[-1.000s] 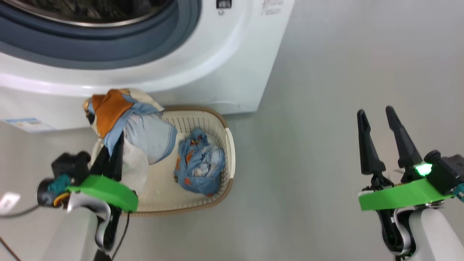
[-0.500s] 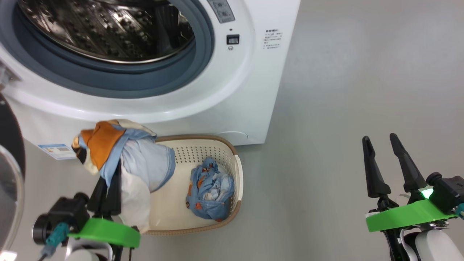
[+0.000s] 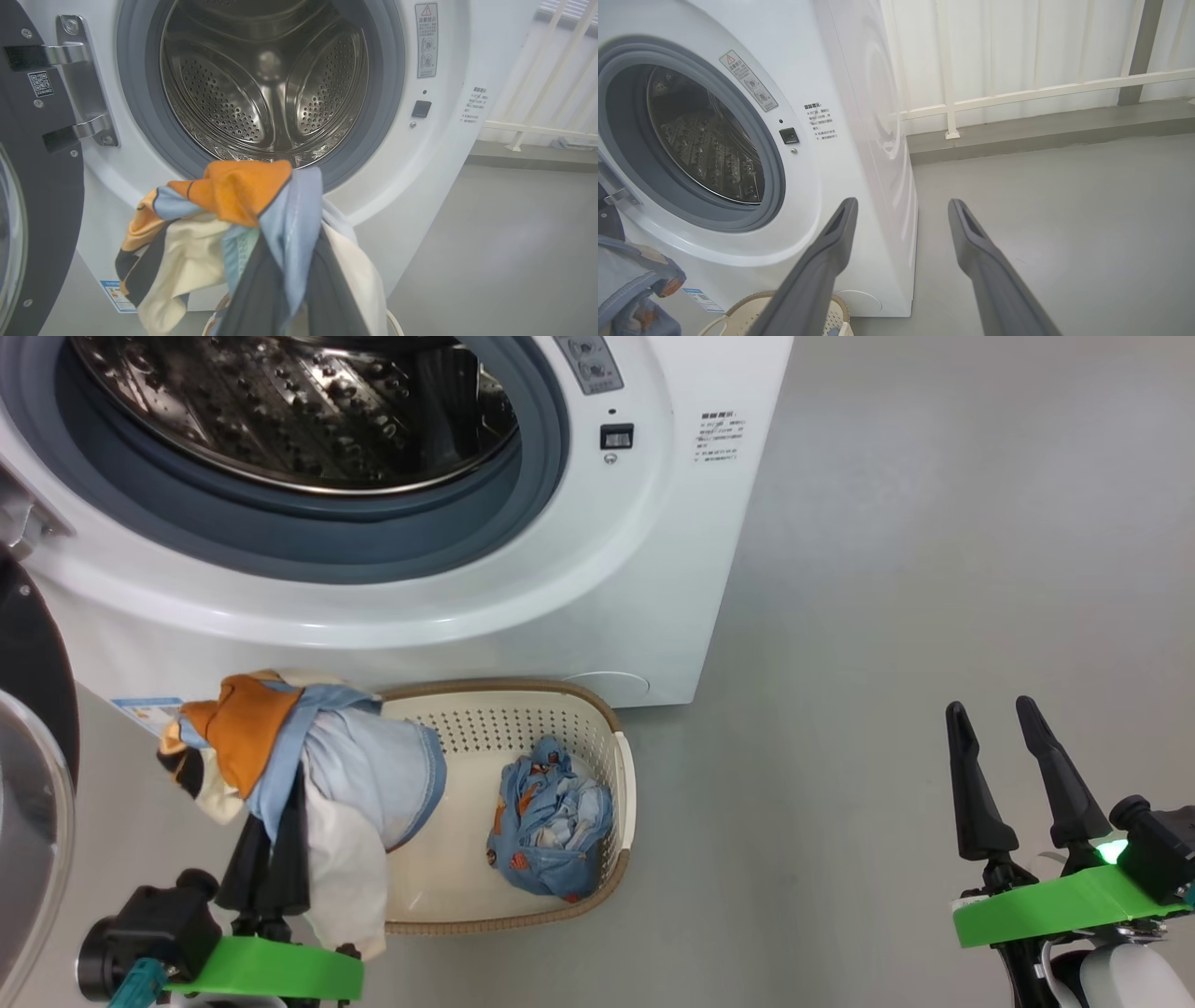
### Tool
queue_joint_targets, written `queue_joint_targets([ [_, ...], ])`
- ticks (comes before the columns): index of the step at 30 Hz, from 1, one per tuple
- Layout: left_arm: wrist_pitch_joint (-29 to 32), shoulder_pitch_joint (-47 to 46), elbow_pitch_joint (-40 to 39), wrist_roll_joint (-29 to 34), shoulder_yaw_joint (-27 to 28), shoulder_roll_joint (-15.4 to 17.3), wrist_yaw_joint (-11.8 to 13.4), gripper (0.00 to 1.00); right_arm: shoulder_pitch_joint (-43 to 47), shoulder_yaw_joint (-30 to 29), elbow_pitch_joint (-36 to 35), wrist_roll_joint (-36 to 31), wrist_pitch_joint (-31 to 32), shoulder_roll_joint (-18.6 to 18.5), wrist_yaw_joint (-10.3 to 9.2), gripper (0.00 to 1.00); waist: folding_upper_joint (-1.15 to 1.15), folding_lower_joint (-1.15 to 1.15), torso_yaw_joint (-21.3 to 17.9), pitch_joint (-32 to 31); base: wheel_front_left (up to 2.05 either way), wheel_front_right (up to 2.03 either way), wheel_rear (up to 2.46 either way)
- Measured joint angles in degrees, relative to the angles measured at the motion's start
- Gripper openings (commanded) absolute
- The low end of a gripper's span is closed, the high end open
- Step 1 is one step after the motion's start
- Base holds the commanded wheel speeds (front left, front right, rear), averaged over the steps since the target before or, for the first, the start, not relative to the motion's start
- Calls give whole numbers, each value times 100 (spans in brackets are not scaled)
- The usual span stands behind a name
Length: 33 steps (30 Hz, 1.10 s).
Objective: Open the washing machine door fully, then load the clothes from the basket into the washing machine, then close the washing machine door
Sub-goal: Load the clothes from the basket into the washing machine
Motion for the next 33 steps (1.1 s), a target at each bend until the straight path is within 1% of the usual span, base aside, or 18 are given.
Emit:
queue_joint_targets([
  [9,0,-80,-104,-1,137,-9,0,0,-15,-37,-74,-1,0,8,0,100,0,0,-17,267,0,0,0],
  [15,0,-516,-142,-1,225,-22,0,0,-141,-118,-109,-3,0,20,0,100,0,0,-21,489,0,0,0],
  [19,-1,-1098,-191,0,240,9,0,0,-351,-137,-145,-10,0,41,0,100,0,0,-22,722,0,0,0],
  [20,-14,-1442,-190,1,229,47,0,0,-448,-136,-163,-19,0,54,0,100,0,0,-25,853,0,0,0],
  [24,-18,-2199,-108,0,227,207,0,0,-671,-126,-197,-20,0,87,0,100,0,0,-44,1126,0,0,0],
  [28,-18,-2978,224,-3,236,265,0,0,-854,-107,-218,-56,0,154,0,100,0,0,-82,1394,0,0,0],
  [33,-18,-3907,723,9,114,446,0,0,-1035,-21,-220,-57,0,193,0,100,0,0,-158,1710,0,0,0],
])
